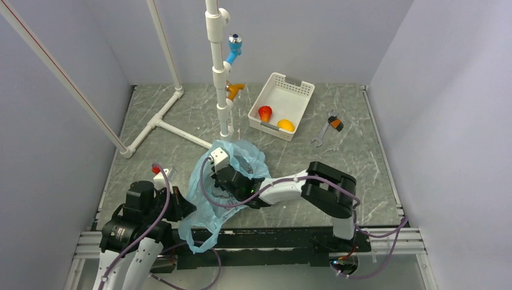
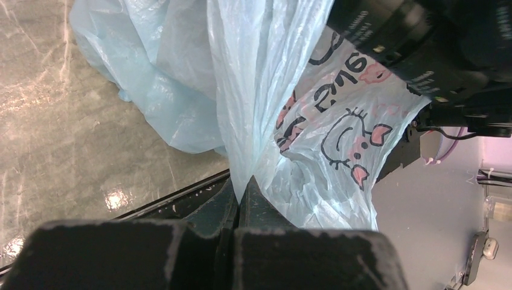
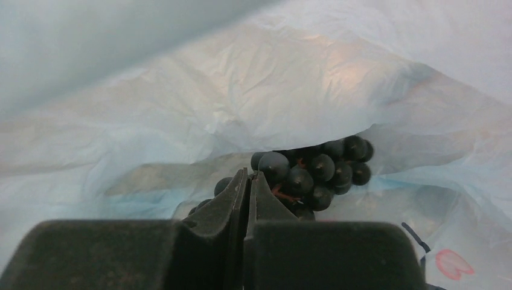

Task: Take the fake fruits out of the plastic bag
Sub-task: Take out the fake fruit from the plastic bag.

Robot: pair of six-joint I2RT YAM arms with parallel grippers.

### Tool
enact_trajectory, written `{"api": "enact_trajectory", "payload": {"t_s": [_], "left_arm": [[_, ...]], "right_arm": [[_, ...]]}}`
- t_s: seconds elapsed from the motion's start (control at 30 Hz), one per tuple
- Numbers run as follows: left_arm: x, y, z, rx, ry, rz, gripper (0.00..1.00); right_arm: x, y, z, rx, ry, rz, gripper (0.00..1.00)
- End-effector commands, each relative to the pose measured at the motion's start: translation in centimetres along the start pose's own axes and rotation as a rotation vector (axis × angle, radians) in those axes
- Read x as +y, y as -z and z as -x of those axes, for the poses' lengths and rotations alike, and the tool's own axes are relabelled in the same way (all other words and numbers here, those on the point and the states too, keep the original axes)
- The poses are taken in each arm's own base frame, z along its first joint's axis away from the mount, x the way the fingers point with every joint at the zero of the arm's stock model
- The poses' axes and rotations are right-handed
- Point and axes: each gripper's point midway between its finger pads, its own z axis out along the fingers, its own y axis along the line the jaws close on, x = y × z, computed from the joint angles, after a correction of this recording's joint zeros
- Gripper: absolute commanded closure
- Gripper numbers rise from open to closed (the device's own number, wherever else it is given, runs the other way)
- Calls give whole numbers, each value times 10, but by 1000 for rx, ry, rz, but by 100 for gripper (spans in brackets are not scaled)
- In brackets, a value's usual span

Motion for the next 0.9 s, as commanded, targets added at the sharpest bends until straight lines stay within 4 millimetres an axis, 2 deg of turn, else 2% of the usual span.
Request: {"api": "enact_trajectory", "payload": {"t_s": [0.0,0.2,0.5,0.6,0.7,0.87], "left_arm": [[-1,-2,4,-6,-8,-6,100],[1,-2,6,-13,7,7,100],[1,-4,15,-70,75,23,100],[2,-4,18,-88,81,27,100],[4,-1,19,-99,80,44,100],[5,-5,13,-77,94,40,100]], "right_arm": [[7,24,44,-78,-51,82,100],[13,47,58,-92,-82,147,100],[49,92,60,-52,-99,390,100],[58,110,67,-49,-104,466,100],[61,130,81,-76,-106,515,100],[56,161,118,-154,-152,558,100]]}}
